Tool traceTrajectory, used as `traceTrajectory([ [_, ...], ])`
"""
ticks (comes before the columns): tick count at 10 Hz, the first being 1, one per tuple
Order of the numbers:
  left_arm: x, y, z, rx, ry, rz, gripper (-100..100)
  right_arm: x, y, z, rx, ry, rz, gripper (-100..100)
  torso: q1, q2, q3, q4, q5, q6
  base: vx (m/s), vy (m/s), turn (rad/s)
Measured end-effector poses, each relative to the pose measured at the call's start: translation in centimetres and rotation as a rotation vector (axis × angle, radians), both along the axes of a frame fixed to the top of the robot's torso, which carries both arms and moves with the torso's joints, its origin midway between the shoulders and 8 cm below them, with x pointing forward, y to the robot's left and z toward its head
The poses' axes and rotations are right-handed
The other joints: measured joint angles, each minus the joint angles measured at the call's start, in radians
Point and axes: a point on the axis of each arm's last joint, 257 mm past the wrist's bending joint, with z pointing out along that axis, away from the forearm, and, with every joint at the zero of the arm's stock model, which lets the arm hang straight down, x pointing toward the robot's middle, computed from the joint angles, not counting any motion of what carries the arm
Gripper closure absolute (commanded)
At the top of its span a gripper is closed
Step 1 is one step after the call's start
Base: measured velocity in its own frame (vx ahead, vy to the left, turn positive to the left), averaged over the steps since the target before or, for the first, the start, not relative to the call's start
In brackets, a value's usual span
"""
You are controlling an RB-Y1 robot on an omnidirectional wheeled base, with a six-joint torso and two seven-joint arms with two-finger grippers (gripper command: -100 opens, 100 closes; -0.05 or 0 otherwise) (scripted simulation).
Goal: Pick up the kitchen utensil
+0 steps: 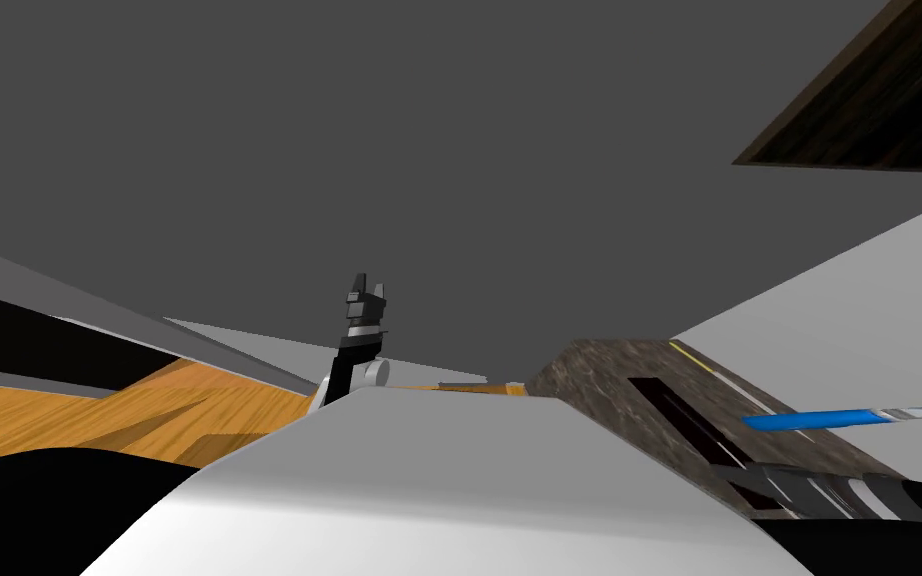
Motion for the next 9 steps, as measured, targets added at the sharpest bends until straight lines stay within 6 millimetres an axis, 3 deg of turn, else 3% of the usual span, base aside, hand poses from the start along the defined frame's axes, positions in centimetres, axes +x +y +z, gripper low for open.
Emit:
traceTrajectory([
  [3, 0.0, 0.0, 0.0, 0.0, 0.0, 0.0, 0, 0.3, -0.6, -0.2, -0.027, 0.003, 0.023, -100, 0.005, 0.003, 0.002, 0.001, 0.001, 0.001, 0.015, -0.133, 0.055],
  [4, 0.0, 0.0, 0.0, 0.0, 0.0, 0.0, 0, 0.3, -0.6, -0.2, -0.029, 0.003, 0.023, 0, 0.01, 0.004, 0.003, 0.001, 0.002, 0.001, 0.001, -0.014, 0.0],
  [5, 0.0, 0.0, 0.0, 0.0, 0.0, 0.0, 0, 0.3, -0.6, -0.2, -0.029, 0.003, 0.023, -100, 0.014, 0.004, 0.003, 0.001, 0.003, 0.001, 0.001, -0.026, 0.039],
  [9, 0.0, 0.0, 0.0, -0.001, 0.0, 0.0, 0, -0.9, 0.2, -2.9, -0.02, -0.006, 0.009, -100, 0.012, 0.004, 0.003, 0.001, 0.0, 0.001, 0.003, -0.031, 0.03],
])
